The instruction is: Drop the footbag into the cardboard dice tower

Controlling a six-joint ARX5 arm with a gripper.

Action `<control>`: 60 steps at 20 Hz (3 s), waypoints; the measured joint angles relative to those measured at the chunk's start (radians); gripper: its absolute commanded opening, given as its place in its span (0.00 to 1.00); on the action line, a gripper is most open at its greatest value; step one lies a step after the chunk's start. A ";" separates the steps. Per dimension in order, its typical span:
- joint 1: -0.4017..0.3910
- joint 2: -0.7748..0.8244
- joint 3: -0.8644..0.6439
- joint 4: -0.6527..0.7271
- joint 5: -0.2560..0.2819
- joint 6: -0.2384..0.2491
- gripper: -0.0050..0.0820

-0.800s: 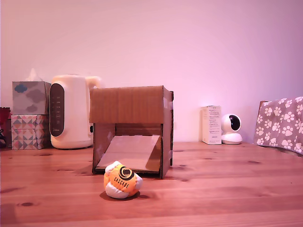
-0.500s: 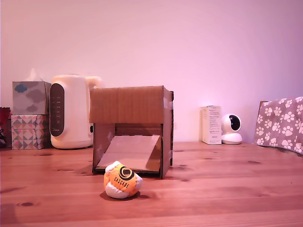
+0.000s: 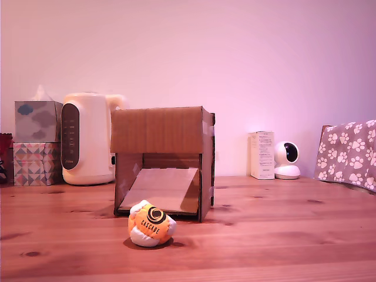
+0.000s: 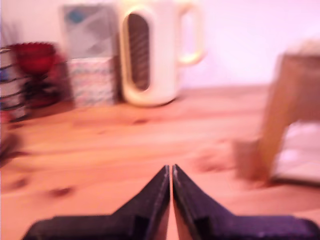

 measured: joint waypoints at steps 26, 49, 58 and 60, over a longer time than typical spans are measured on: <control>-0.651 0.990 0.147 0.467 0.089 -0.010 0.06; -0.651 1.630 0.380 0.763 0.062 0.129 0.92; -0.651 1.731 0.401 0.757 0.068 0.153 0.91; -0.651 1.731 0.401 0.756 0.068 0.153 0.82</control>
